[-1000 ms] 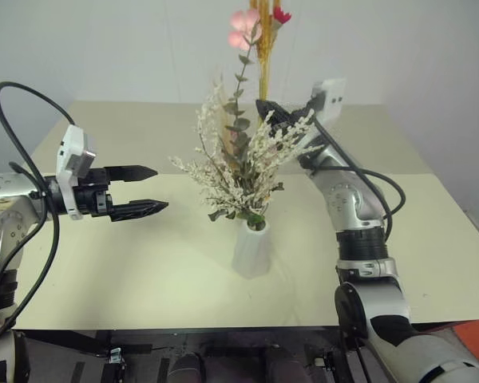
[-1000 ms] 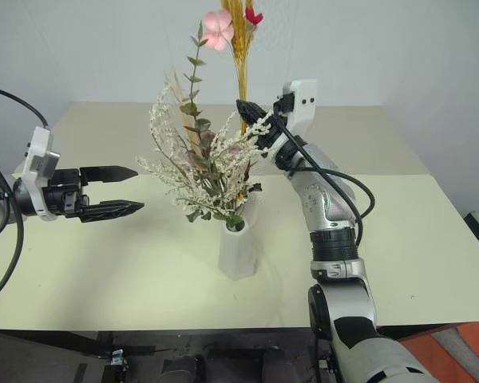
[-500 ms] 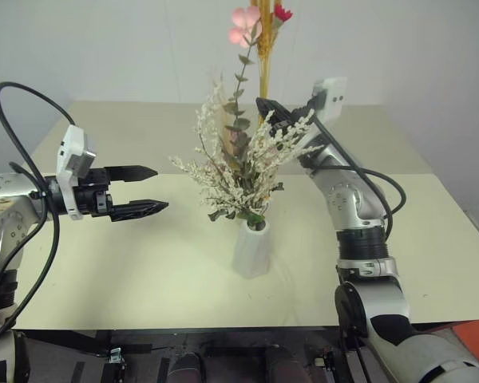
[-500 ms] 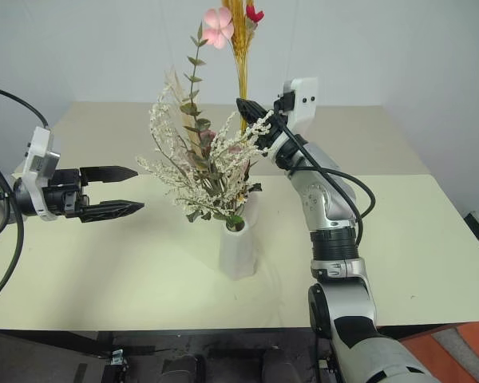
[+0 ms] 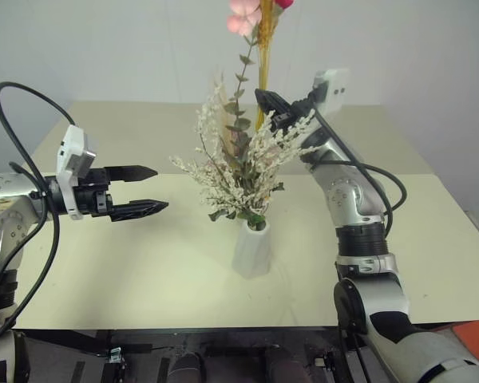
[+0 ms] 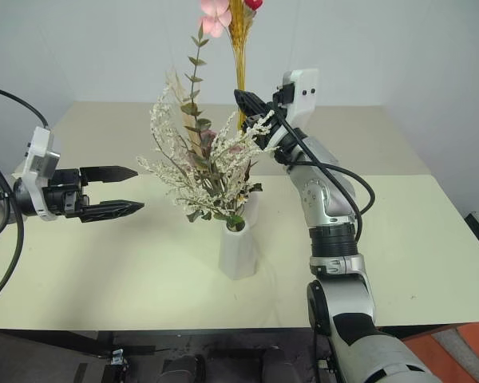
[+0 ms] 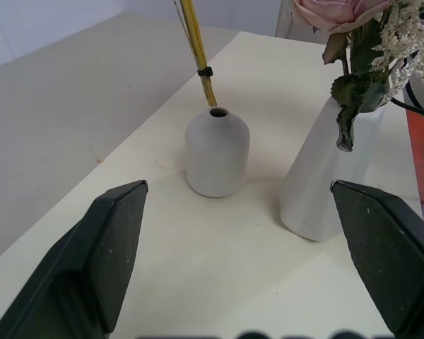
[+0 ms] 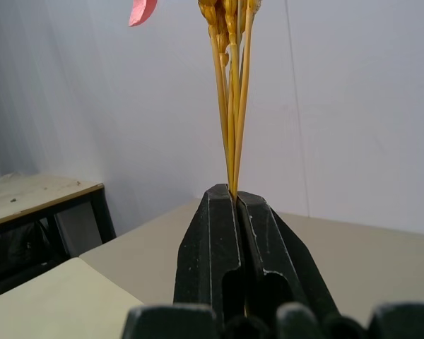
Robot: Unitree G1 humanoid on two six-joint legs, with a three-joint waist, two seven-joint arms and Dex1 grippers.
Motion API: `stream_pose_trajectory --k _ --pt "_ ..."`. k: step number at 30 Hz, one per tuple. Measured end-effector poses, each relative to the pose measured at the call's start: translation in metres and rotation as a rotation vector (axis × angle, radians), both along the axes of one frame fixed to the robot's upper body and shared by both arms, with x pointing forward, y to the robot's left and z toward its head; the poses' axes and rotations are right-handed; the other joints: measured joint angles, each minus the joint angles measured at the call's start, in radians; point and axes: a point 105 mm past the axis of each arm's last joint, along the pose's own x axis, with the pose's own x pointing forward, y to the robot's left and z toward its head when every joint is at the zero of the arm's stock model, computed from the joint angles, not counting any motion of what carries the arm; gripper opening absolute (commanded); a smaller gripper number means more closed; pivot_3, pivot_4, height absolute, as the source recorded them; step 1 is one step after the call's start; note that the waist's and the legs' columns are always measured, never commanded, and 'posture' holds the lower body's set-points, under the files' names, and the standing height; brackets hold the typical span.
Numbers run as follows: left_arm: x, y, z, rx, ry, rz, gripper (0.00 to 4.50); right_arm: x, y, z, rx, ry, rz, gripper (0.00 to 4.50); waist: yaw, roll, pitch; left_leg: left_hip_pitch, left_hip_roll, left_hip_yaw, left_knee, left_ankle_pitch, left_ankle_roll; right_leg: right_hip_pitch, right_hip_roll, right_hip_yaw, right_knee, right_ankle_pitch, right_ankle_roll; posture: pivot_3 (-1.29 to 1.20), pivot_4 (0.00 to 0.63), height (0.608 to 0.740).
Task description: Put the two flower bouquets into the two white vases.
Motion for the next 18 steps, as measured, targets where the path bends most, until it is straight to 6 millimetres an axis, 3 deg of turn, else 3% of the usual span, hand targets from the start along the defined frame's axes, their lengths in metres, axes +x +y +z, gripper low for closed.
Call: stream_pose_trajectory --k 18 --pt "0.0000 0.0000 0.0000 0.000 0.000 0.000 4.50 0.0005 0.0001 -0.0097 -0.001 0.022 -0.001 0.01 0.000 0.000 0.000 0.000 0.000 0.000 0.000 0.000 0.000 0.000 0.000 0.000 0.000 0.000 0.000 0.00 0.150 0.740"
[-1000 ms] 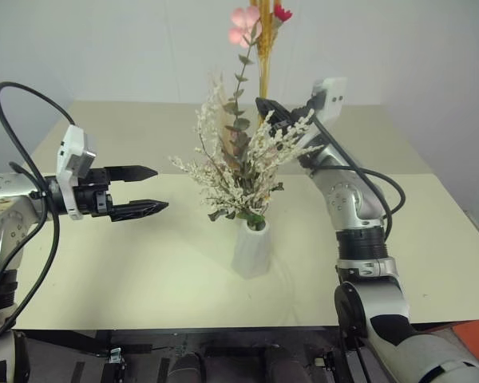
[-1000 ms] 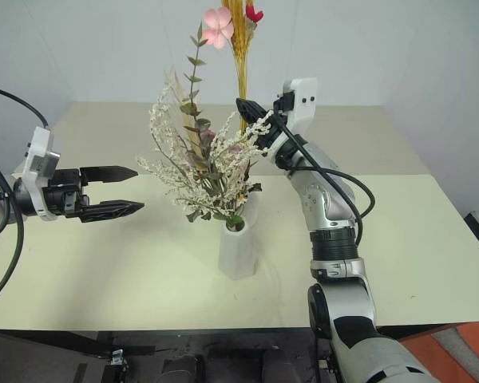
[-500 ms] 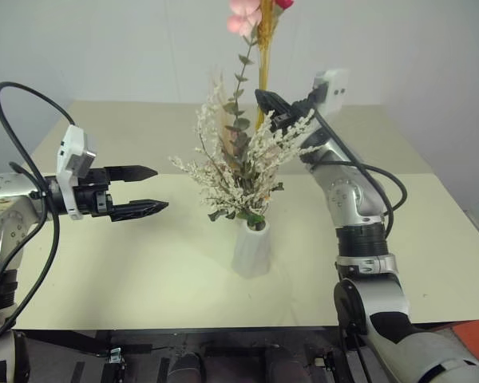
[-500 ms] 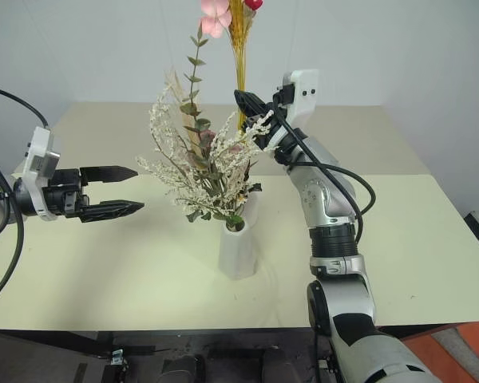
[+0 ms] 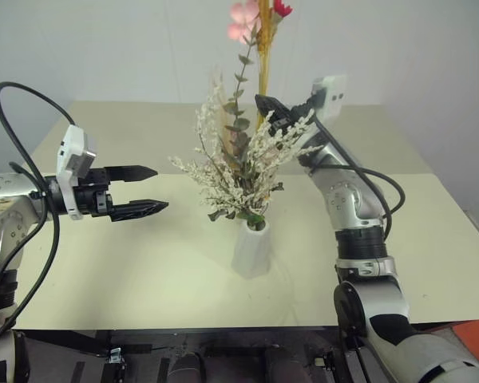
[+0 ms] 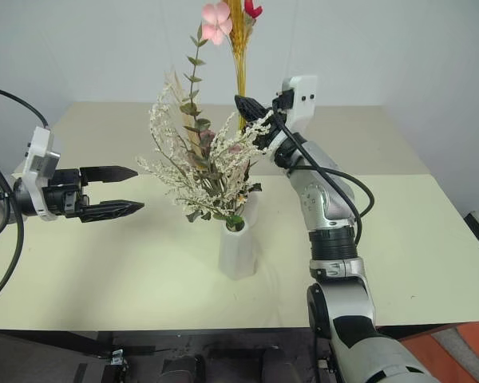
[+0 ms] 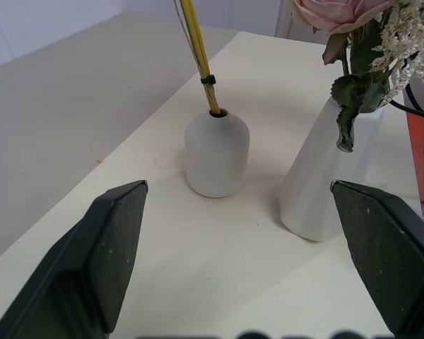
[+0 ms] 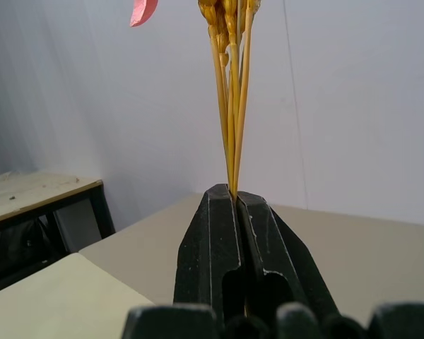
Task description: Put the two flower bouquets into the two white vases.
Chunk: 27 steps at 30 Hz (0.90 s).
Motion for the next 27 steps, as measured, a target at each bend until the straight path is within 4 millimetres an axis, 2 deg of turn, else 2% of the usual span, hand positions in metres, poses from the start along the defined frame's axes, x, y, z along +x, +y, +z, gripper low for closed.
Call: stream_pose_trajectory --k 27 --pt "0.000 0.000 0.000 0.000 0.000 0.000 4.50 -0.001 0.004 -0.018 -0.045 0.008 -0.017 0.01 0.000 0.000 0.000 0.000 0.000 0.000 0.000 0.000 0.000 0.000 0.000 0.000 0.000 0.000 0.000 0.00 0.150 0.740"
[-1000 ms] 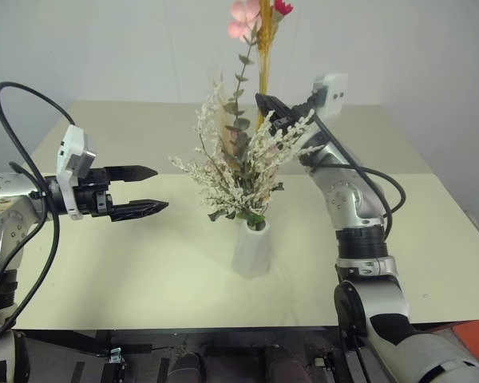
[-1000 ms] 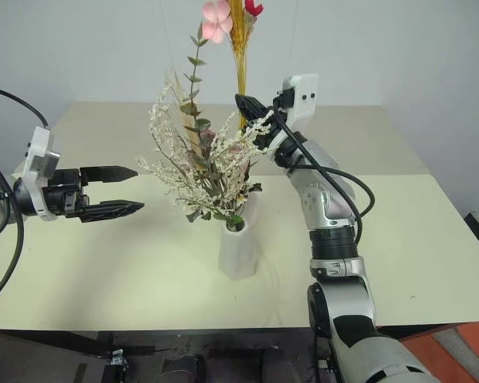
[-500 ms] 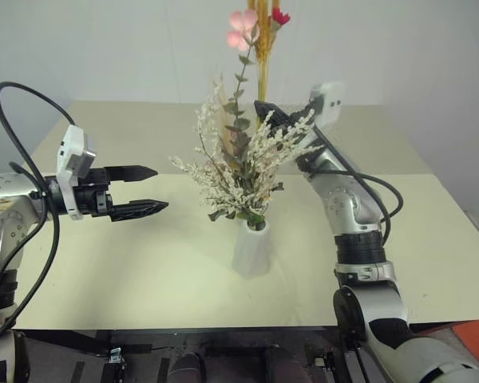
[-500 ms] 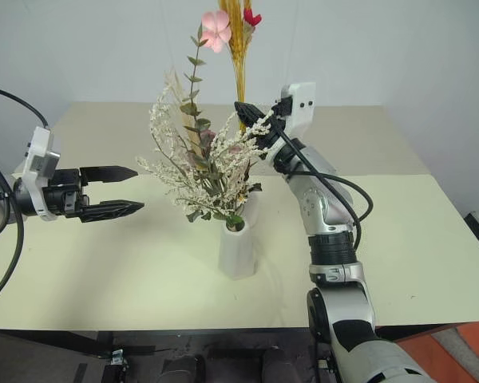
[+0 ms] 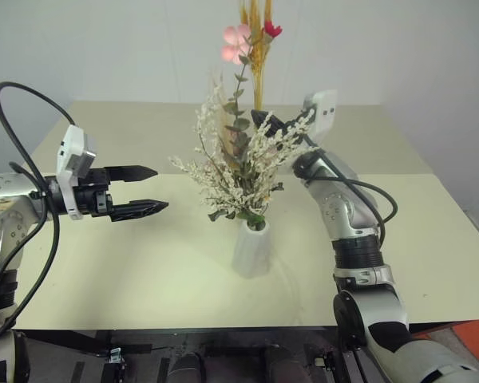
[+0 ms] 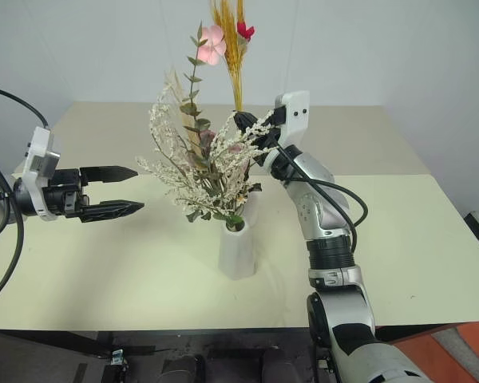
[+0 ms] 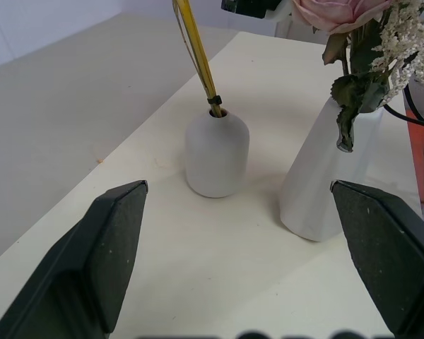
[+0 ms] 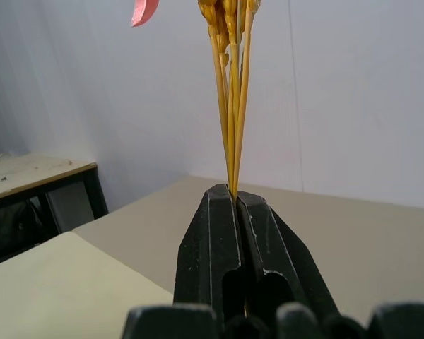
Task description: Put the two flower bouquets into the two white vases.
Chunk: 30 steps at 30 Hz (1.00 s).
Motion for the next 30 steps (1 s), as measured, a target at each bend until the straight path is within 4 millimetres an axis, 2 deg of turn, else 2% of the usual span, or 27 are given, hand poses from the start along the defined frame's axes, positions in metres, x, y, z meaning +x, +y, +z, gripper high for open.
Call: stream_pose_trajectory --k 9,15,26,30 --pt "0.000 0.000 0.000 0.000 0.000 -0.001 4.50 0.000 0.002 -0.005 0.003 0.012 0.002 0.01 0.000 0.000 0.000 0.000 0.000 0.000 0.000 0.000 0.000 0.000 0.000 0.000 0.000 0.000 0.000 0.00 0.150 0.740" --pt "0.000 0.001 0.000 -0.001 0.002 0.001 4.50 0.000 0.001 -0.017 -0.016 0.032 -0.009 0.01 0.000 0.000 0.000 0.000 0.000 0.000 0.000 0.000 0.000 0.000 0.000 0.000 0.000 0.000 0.000 0.00 0.150 0.740" --pt "0.001 0.002 0.000 -0.003 0.005 0.007 4.50 -0.004 0.001 -0.023 -0.048 -0.015 -0.034 0.01 0.000 0.000 0.000 0.000 0.000 0.000 0.000 0.000 0.000 0.000 0.000 0.000 0.000 0.000 0.000 0.00 0.150 0.740" --pt "0.002 0.002 0.001 -0.005 0.001 0.009 4.50 -0.005 0.000 -0.023 -0.054 -0.029 -0.045 1.02 0.000 0.000 0.000 0.000 0.000 0.000 0.000 0.000 0.000 0.000 0.000 0.000 0.000 0.000 0.000 0.00 0.150 0.740"
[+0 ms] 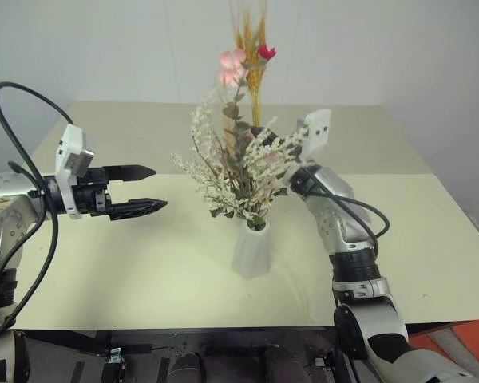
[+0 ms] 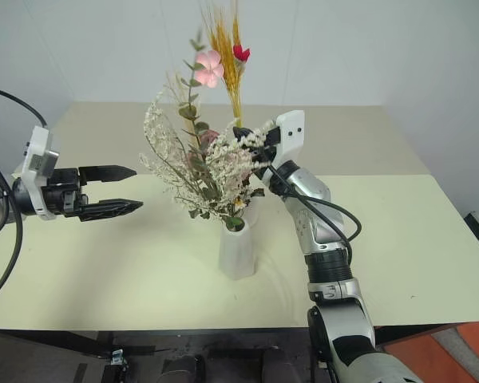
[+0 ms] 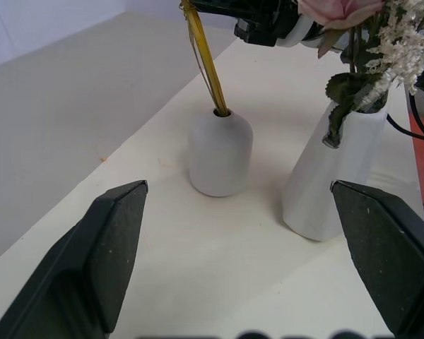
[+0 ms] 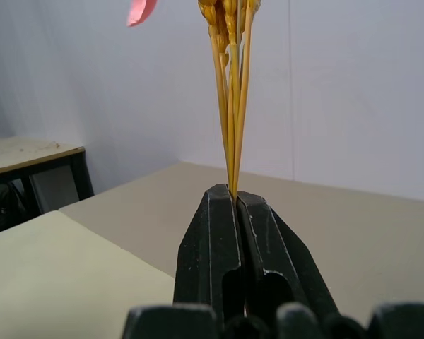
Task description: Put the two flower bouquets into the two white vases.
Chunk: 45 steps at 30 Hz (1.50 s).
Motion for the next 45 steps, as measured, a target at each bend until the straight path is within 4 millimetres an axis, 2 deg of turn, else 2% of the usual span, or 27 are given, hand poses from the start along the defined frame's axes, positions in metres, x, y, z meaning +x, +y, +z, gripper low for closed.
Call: stream_pose_trajectory --k 8,10,16,24,29,34,38,42,45 --pt "0.001 -0.002 0.002 0.003 -0.005 -0.006 4.50 0.000 -0.005 -0.008 -0.014 0.012 -0.013 3.90 0.000 0.000 0.000 0.000 0.000 0.000 0.000 0.000 0.000 0.000 0.000 0.000 0.000 0.000 0.000 0.00 0.150 0.740" --pt "0.001 -0.003 0.001 0.006 0.000 -0.009 4.50 -0.003 -0.008 -0.006 -0.023 -0.004 -0.016 4.48 0.000 0.000 0.000 0.000 0.000 0.000 0.000 0.000 0.000 0.000 0.000 0.000 0.000 0.000 0.000 0.00 0.150 0.740" --pt "0.002 -0.003 0.000 0.006 0.002 -0.006 4.50 -0.011 -0.032 -0.019 -0.114 0.014 -0.023 4.48 0.003 0.000 0.000 0.000 0.000 0.000 0.000 0.000 0.000 0.000 0.000 0.000 0.000 0.000 0.000 0.00 0.150 0.740" --pt "0.001 0.001 -0.009 0.004 0.022 0.006 4.50 -0.022 -0.090 -0.029 -0.263 0.093 -0.061 4.48 0.004 0.000 0.000 0.000 0.000 0.000 0.000 0.000 0.000 0.001 0.000 0.000 -0.001 -0.001 0.001 0.00 0.150 0.740" --pt "-0.001 0.003 -0.010 -0.004 0.001 0.007 4.50 -0.046 -0.130 -0.039 -0.443 0.208 0.015 4.48 0.008 0.000 0.000 0.000 0.000 0.001 0.000 0.000 0.000 0.001 0.000 0.000 -0.002 -0.002 0.003 0.00 0.150 0.740" --pt "-0.002 0.004 -0.013 -0.010 0.004 0.008 4.50 -0.073 -0.158 -0.035 -0.579 0.285 0.108 4.48 0.009 0.000 0.000 0.002 0.000 0.001 0.000 0.000 0.000 0.002 0.000 0.001 -0.001 -0.004 0.006 0.00 0.150 0.740" --pt "-0.003 0.003 -0.012 -0.010 -0.013 0.003 4.50 -0.090 -0.170 -0.025 -0.633 0.297 0.166 4.48 0.006 0.000 0.000 0.005 0.000 0.002 0.000 0.000 0.000 0.004 0.000 0.001 -0.001 -0.005 0.007 0.00 0.150 0.740" --pt "-0.007 0.002 -0.010 -0.009 -0.029 -0.003 4.50 -0.100 -0.176 -0.037 -0.672 0.349 0.208 4.48 0.007 0.000 0.000 0.005 0.000 0.002 0.000 0.000 0.000 0.004 0.000 0.002 -0.001 -0.005 0.007 0.00 0.150 0.740" --pt "-0.008 0.003 -0.012 -0.017 -0.024 -0.001 4.50 -0.102 -0.179 -0.036 -0.677 0.339 0.202 4.48 0.007 0.000 0.000 0.005 0.000 0.002 0.000 0.000 0.000 0.004 -0.001 0.002 -0.001 -0.005 0.007 0.00 0.150 0.740"
